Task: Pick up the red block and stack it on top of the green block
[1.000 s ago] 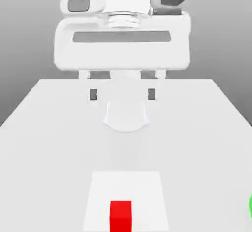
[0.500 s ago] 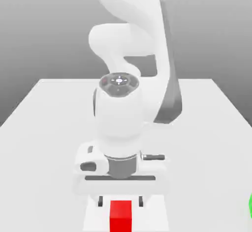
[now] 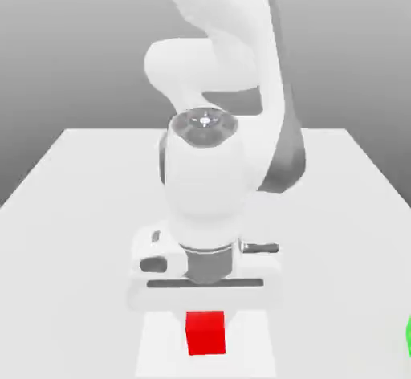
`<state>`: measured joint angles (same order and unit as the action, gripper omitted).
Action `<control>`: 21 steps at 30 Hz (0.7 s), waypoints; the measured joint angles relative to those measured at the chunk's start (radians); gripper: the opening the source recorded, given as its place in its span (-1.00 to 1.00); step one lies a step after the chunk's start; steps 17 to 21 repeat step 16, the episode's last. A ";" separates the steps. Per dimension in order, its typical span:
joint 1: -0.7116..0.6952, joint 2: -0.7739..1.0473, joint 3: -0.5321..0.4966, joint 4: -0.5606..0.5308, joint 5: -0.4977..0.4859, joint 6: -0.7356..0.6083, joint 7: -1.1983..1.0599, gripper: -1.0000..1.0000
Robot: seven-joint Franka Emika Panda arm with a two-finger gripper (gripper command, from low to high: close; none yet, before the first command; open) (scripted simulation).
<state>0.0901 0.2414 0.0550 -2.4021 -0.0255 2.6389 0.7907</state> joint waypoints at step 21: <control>0.332 0.187 0.156 0.194 -0.148 -0.018 0.134 1.00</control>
